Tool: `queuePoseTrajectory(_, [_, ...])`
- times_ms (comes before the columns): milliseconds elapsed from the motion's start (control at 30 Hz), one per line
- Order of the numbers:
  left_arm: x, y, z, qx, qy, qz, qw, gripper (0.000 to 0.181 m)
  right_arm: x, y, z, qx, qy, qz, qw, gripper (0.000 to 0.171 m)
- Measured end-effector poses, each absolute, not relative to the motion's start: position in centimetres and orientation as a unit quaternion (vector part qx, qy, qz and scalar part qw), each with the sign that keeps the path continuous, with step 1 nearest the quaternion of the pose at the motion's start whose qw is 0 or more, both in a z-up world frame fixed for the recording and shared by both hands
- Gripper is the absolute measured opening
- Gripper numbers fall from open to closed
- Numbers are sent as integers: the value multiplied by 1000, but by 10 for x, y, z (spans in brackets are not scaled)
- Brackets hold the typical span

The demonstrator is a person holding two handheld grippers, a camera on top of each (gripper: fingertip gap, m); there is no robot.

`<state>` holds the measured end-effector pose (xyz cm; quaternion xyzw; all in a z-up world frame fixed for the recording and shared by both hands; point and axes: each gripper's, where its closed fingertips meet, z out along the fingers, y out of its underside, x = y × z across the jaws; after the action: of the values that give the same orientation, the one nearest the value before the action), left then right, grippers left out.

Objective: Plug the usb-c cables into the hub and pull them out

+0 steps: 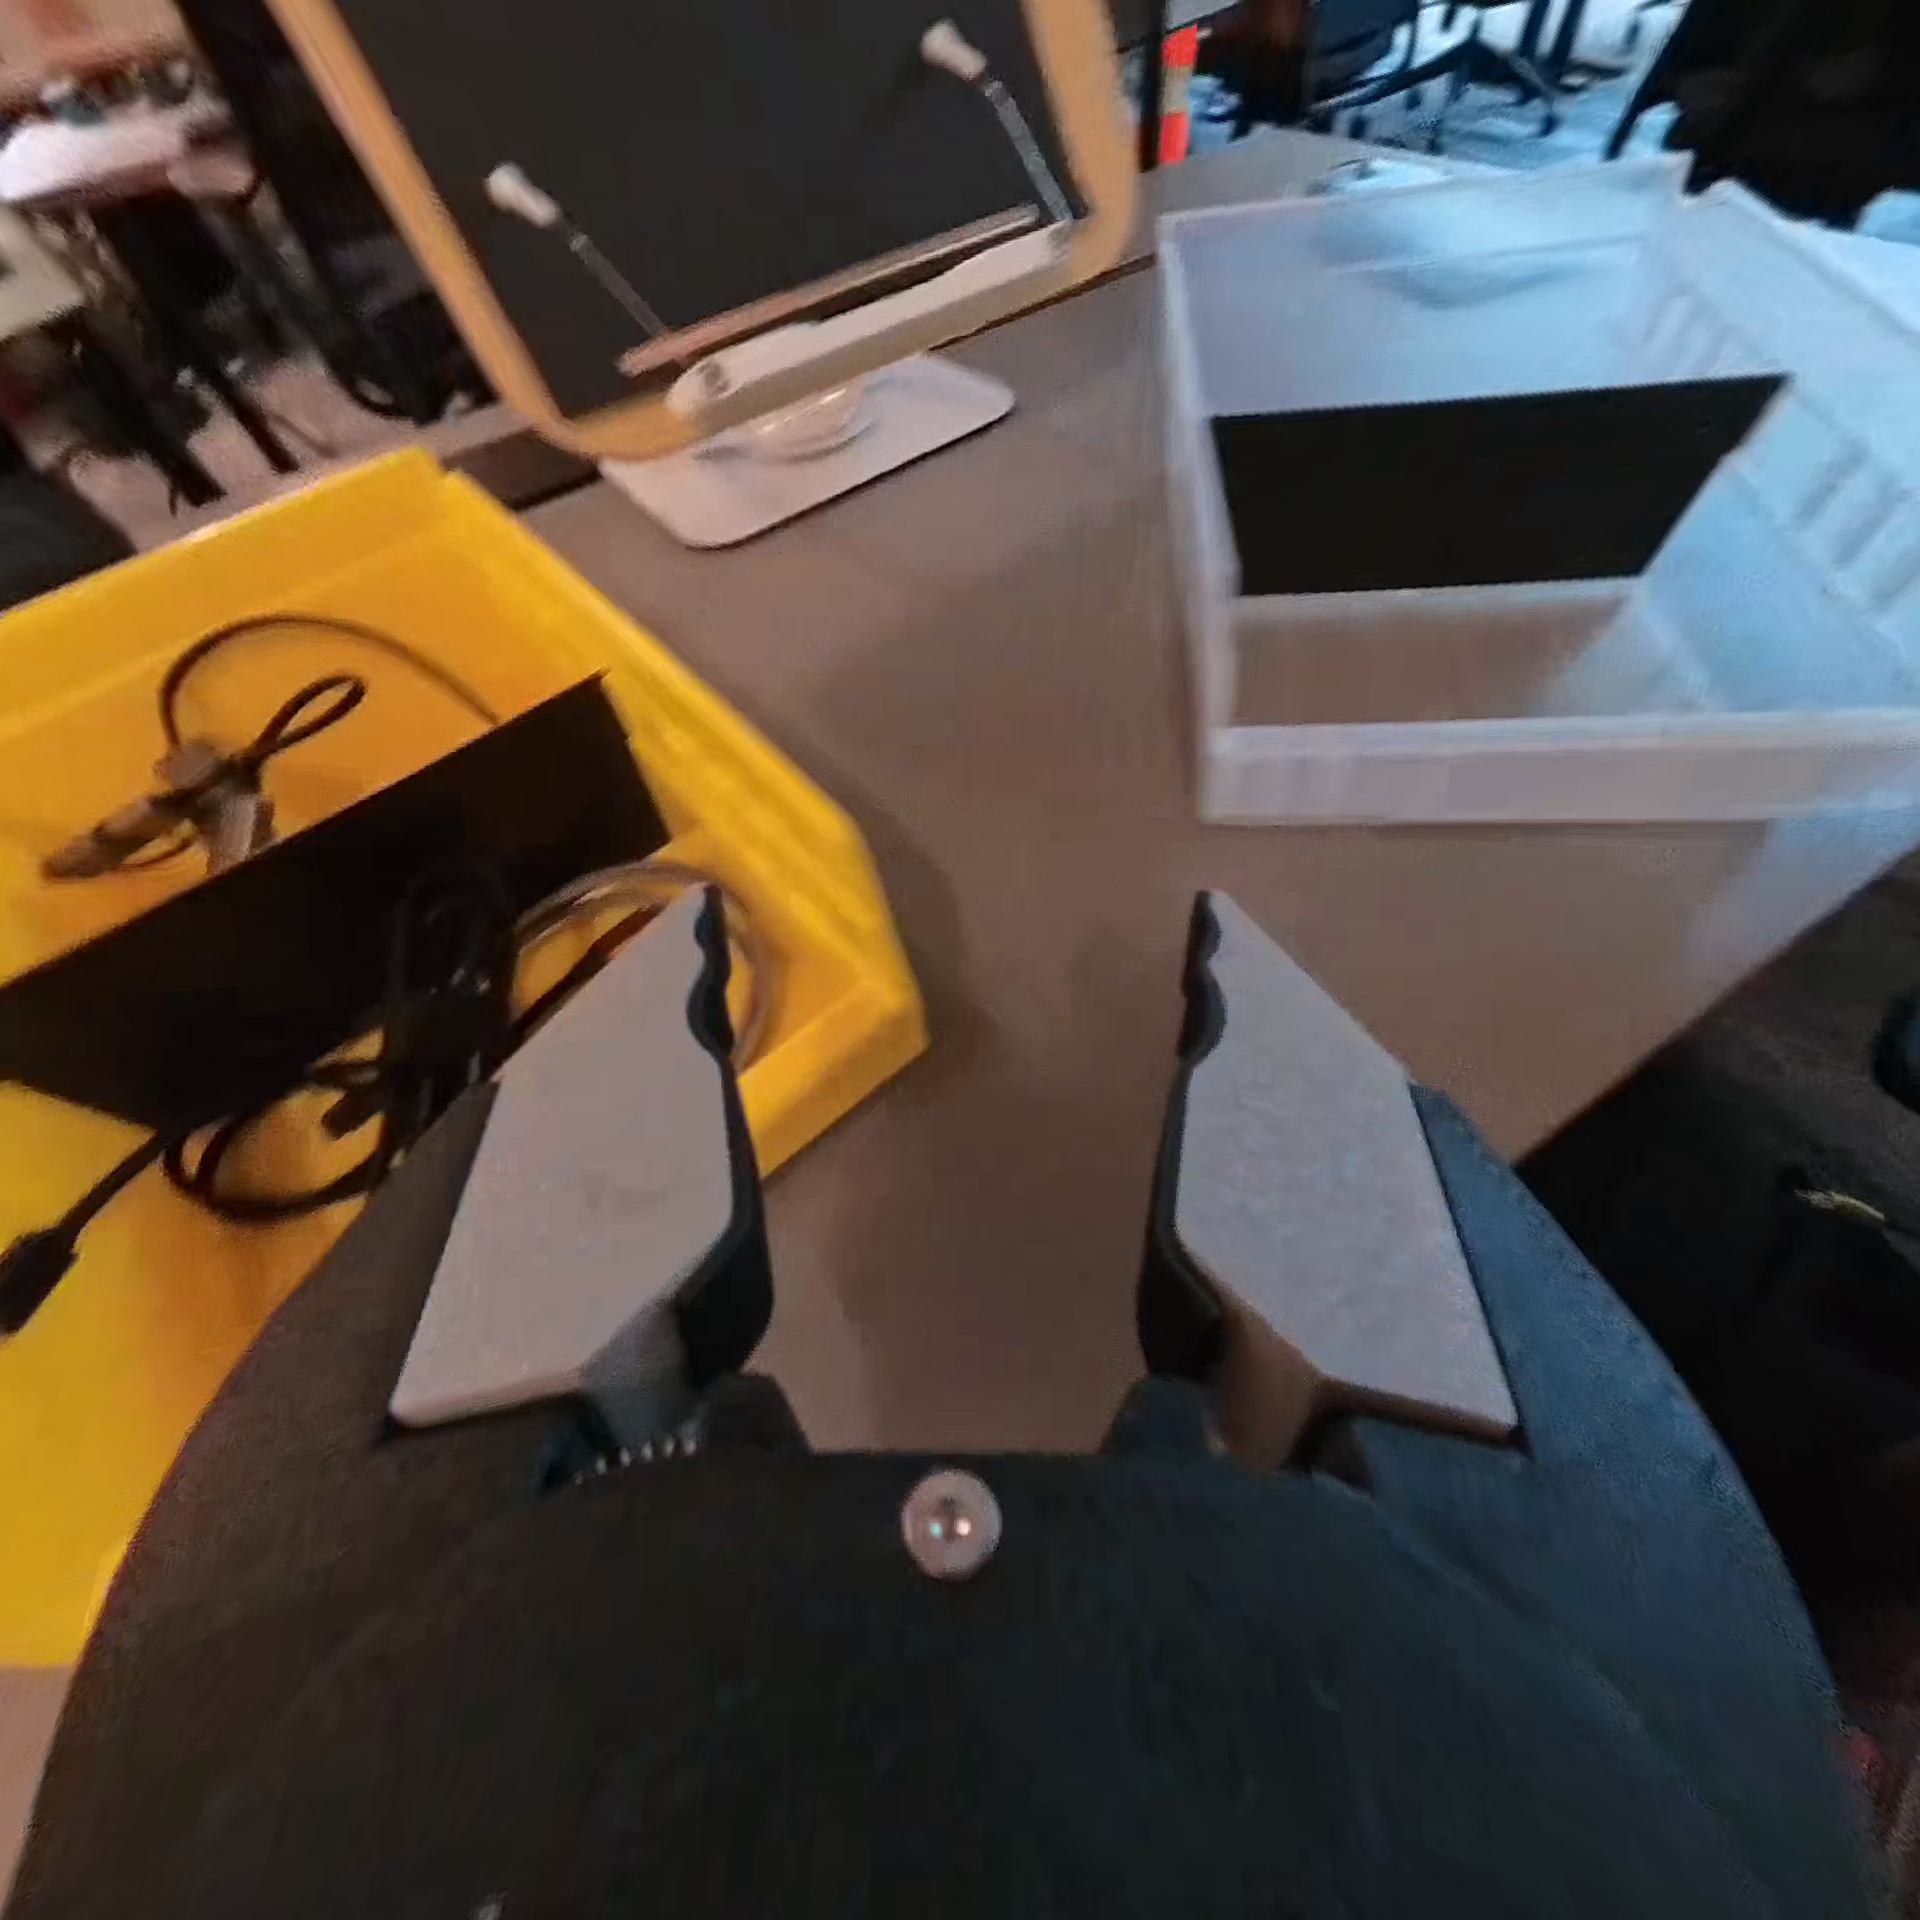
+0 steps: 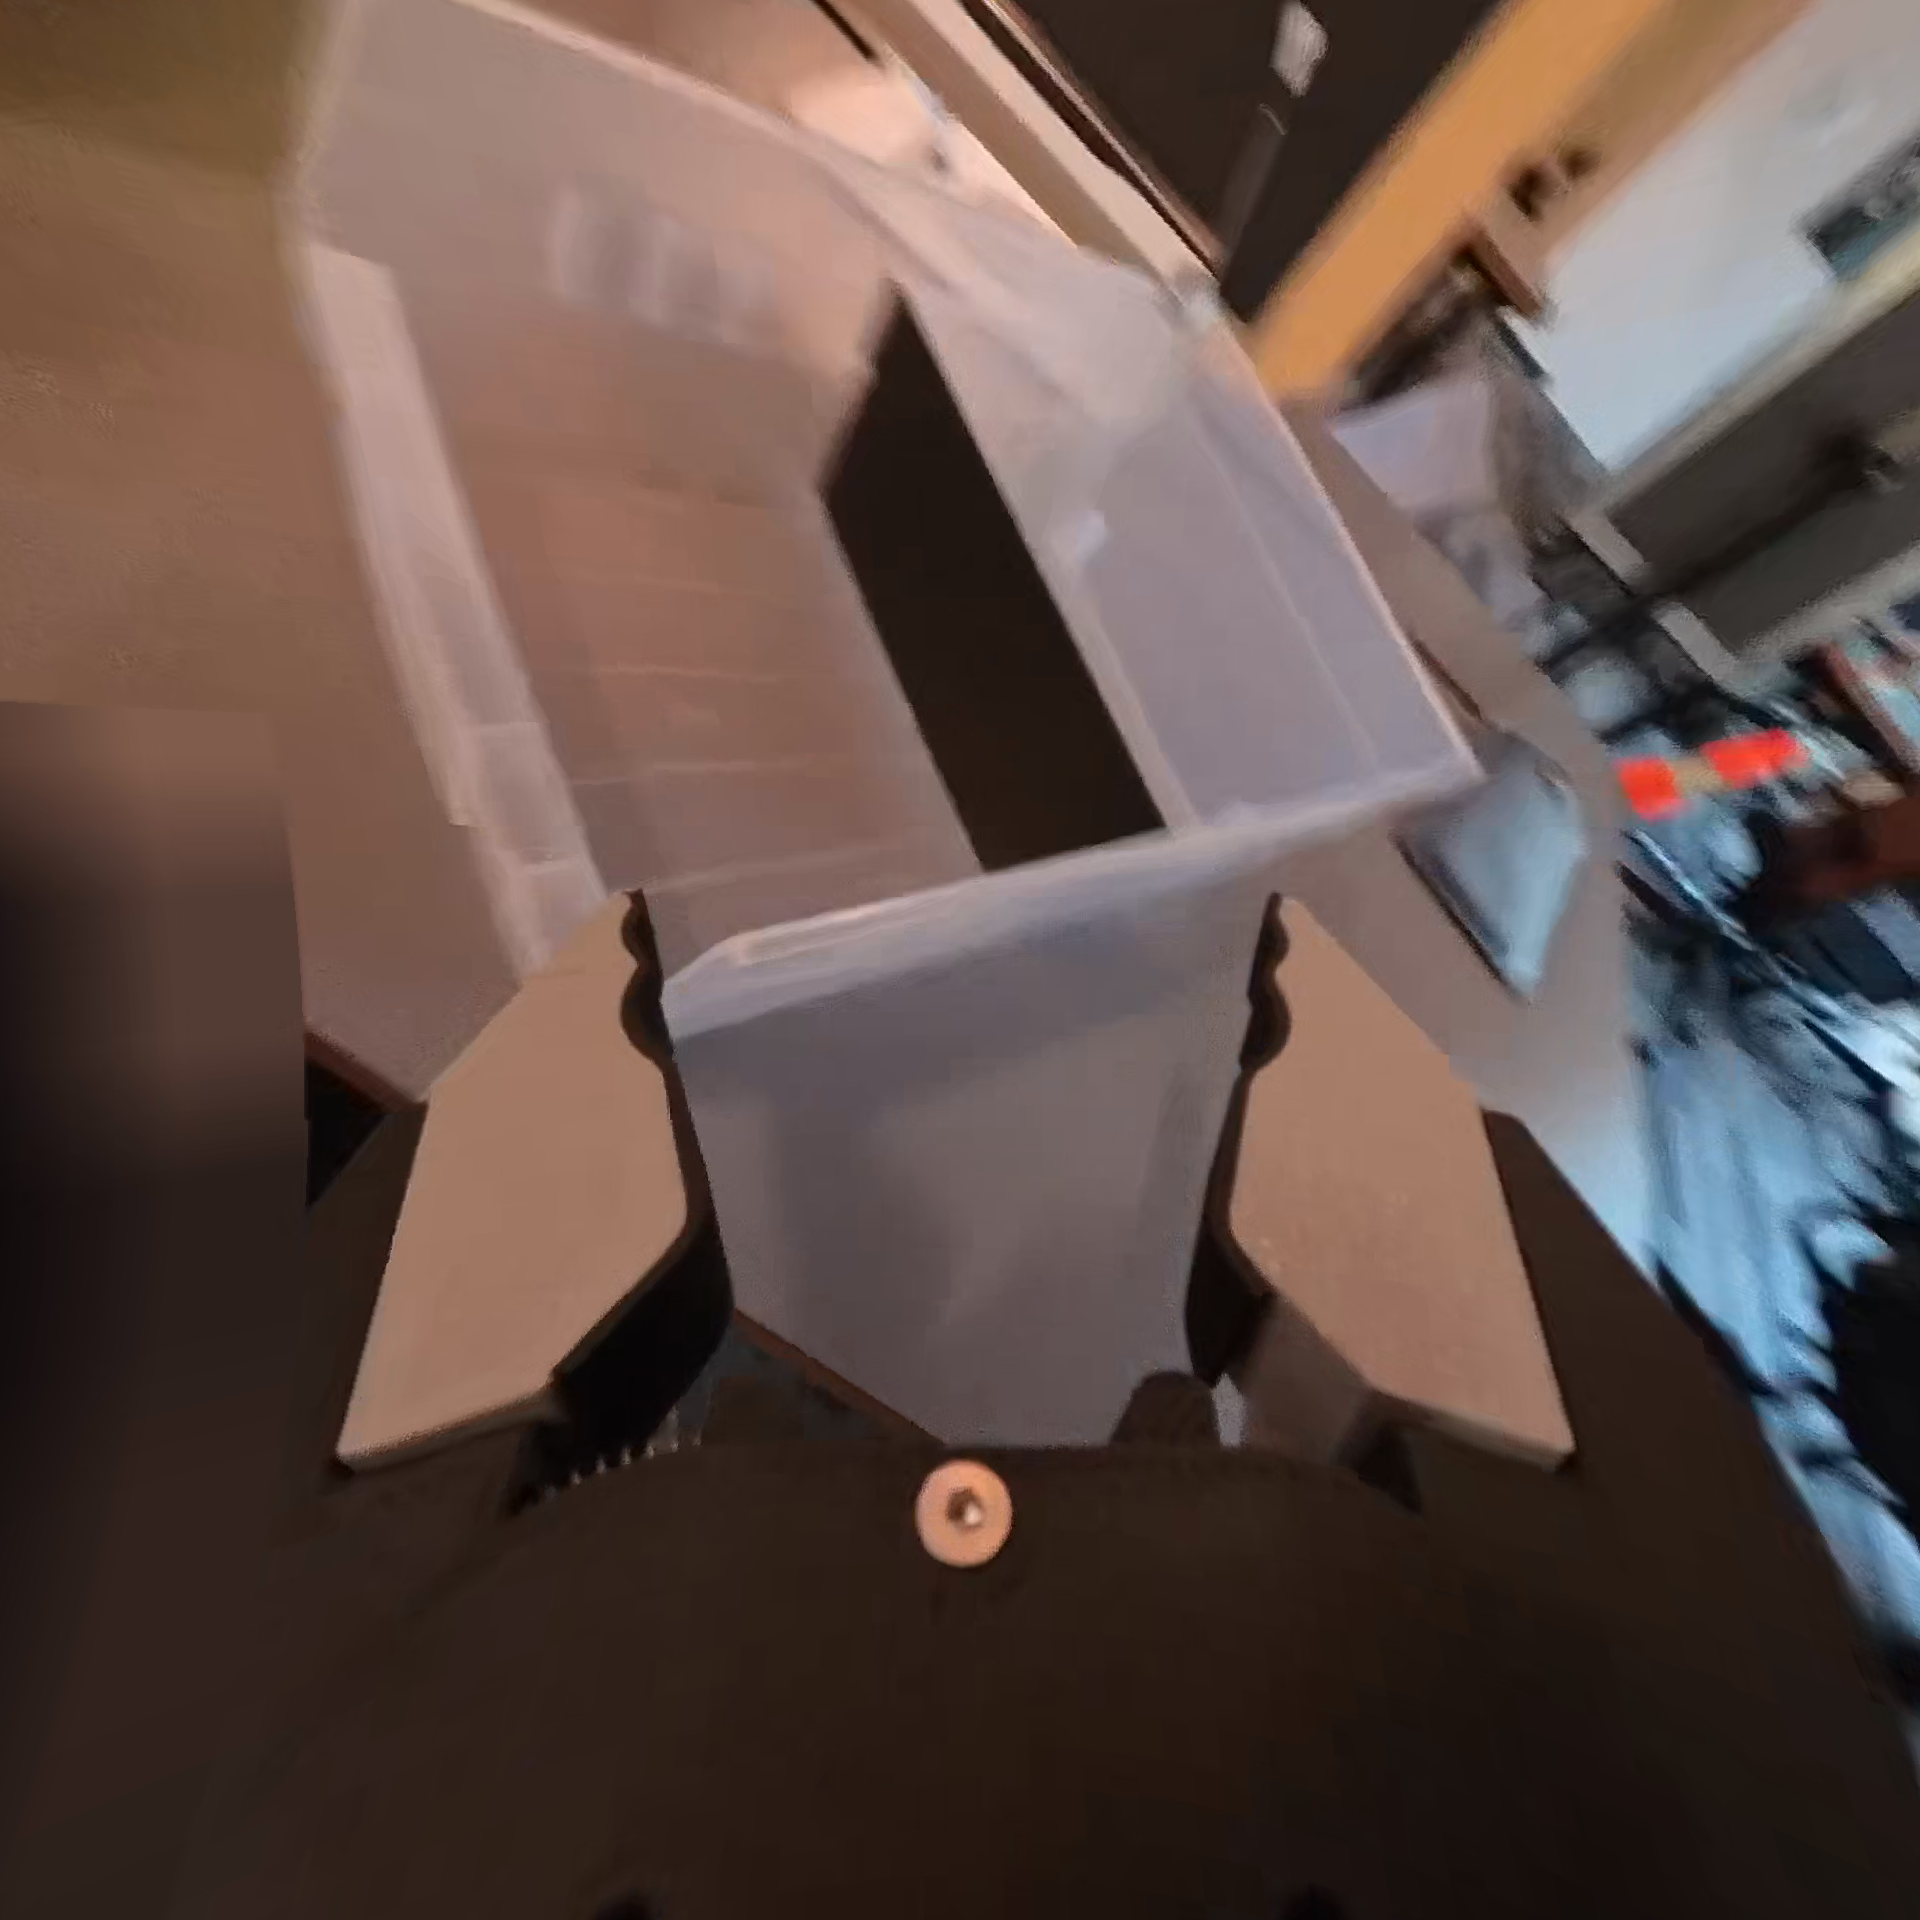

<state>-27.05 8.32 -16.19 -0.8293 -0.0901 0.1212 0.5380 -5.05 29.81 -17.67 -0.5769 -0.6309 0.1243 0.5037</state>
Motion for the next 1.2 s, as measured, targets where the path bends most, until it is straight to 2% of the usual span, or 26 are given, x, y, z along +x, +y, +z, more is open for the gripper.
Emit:
queuePoseTrajectory(100, [-301,82,-177,-833,-125,130,524,88,-5,363,-166,-618,-572,15,539,93])
queuePoseTrajectory(133, [-307,86,-181,-834,-131,129,520,88,4,371,-162,-630,-556,10,543,93])
queuePoseTrajectory(233, [-320,105,-188,-826,-135,148,526,84,-8,336,-156,-625,-560,139,526,94])
queuePoseTrajectory(367, [-324,129,-206,-834,-141,139,515,54,-56,280,-150,-571,-565,262,534,94])
queuePoseTrajectory(467, [-331,121,-201,-826,-120,198,514,31,-100,259,-165,-553,-589,261,528,94])
queuePoseTrajectory(533, [-338,107,-201,-826,-134,204,508,24,-127,254,-176,-558,-596,260,515,94])
queuePoseTrajectory(600, [-358,80,-198,-814,-170,238,502,6,-148,259,-184,-568,-599,244,509,91])
queuePoseTrajectory(633, [-368,65,-197,-807,-173,263,500,3,-154,266,-187,-572,-597,222,517,88])
queuePoseTrajectory(767, [-382,24,-199,-791,-211,218,531,4,-157,289,-213,-581,-619,136,511,75])
queuePoseTrajectory(800, [-384,16,-198,-788,-213,225,532,4,-154,288,-222,-586,-634,136,487,52])
queuePoseTrajectory(833, [-385,10,-198,-786,-213,237,529,3,-148,288,-225,-587,-640,131,478,47])
queuePoseTrajectory(867, [-386,5,-198,-784,-215,249,526,3,-142,291,-224,-582,-641,116,487,29])
queuePoseTrajectory(900, [-388,0,-198,-782,-219,264,520,3,-134,297,-222,-577,-637,89,503,19])
queuePoseTrajectory(1033, [-392,-9,-197,-779,-233,287,506,3,-97,324,-221,-600,-603,54,524,8])
queuePoseTrajectory(1200, [-387,-6,-197,-783,-230,267,513,7,-54,355,-222,-651,-549,73,519,9])
